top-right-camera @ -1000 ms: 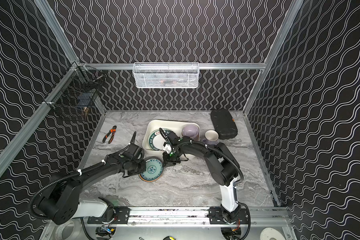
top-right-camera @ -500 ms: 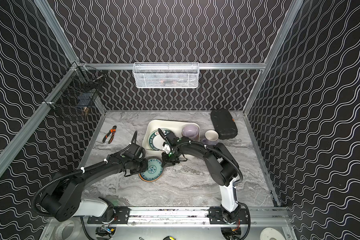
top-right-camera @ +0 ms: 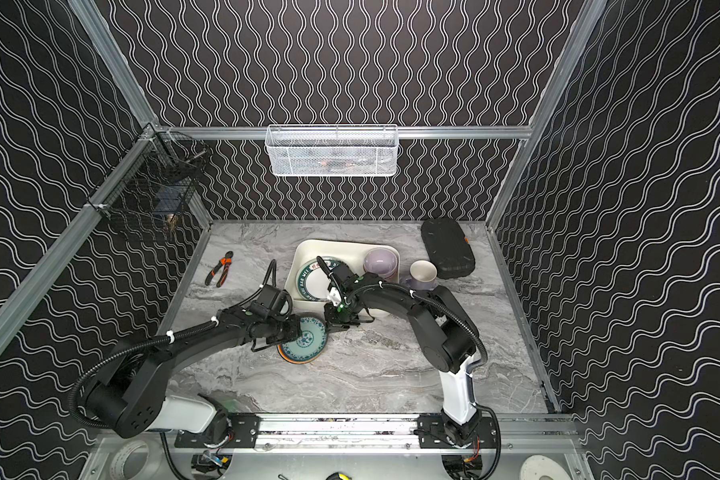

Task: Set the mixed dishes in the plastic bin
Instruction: 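Grip the blue floral plate's edge nearest the bin with the right gripper, then lift the blue floral plate into the bin while the left gripper releases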

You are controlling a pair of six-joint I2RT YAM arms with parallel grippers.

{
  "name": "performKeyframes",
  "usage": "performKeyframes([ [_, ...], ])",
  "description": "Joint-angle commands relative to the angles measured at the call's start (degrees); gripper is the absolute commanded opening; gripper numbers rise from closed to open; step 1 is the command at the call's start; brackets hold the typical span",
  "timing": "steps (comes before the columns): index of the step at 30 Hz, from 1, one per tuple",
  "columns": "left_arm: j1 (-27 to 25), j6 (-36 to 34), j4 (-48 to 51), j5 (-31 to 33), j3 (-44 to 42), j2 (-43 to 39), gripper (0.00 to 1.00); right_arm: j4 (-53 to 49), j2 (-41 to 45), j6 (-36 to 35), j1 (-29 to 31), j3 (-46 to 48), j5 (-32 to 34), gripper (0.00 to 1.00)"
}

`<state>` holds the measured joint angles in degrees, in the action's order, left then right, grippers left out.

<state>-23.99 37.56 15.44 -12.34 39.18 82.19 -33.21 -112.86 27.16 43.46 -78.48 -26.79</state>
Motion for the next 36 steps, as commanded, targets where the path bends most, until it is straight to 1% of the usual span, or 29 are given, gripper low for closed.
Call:
performKeyframes([
  [1, -0.3, -0.7, 4.6, -0.1, -0.9, 1.1, 0.00, -1.2, -0.3, -0.5, 0.4, -1.1, 1.1, 0.14],
  [10, -0.4, -0.4, 2.6, -1.3, -2.0, 1.5, 0.00, -3.6, -2.4, -1.3, 0.8, -3.5, 2.6, 0.14],
  [18, -0.4, -1.0, 4.0, -0.3, -0.6, 0.8, 0.00, -6.1, -1.6, -2.0, 0.8, -4.6, 4.9, 0.02],
  [19, -0.4, -1.4, 4.7, 0.1, 0.0, 0.5, 0.01, -6.4, -1.3, -1.9, 0.8, -4.7, 5.0, 0.01],
  [21, -0.4, -2.2, 6.2, 1.2, 1.1, -0.1, 0.08, -6.7, -0.7, -2.0, 0.8, -5.0, 5.2, 0.00],
  [26, -0.4, -4.6, 10.7, 4.2, 4.2, -2.5, 0.31, -7.7, 0.9, -2.2, 0.8, -5.4, 5.2, 0.00],
  [29, -0.3, -6.1, 13.6, 6.2, 6.4, -4.0, 0.47, -8.6, 1.9, -2.4, 0.8, -5.9, 4.8, 0.00],
  [30, -0.1, -6.5, 14.5, 6.7, 7.1, -4.5, 0.54, -8.8, 2.3, -2.4, 0.8, -6.1, 4.7, 0.00],
  [33, 0.7, -7.3, 16.4, 7.4, 9.0, -6.4, 0.79, -9.6, 3.6, -2.3, 0.7, -6.7, 4.2, 0.00],
  [35, 1.4, -7.6, 17.9, 7.9, 10.4, -7.3, 0.98, -10.1, 3.8, -2.0, 0.7, -7.3, 4.2, 0.00],
  [36, 2.0, -8.0, 18.5, 7.9, 11.0, -7.8, 0.98, -10.3, 5.8, -1.9, 0.7, -7.9, 4.4, 0.00],
])
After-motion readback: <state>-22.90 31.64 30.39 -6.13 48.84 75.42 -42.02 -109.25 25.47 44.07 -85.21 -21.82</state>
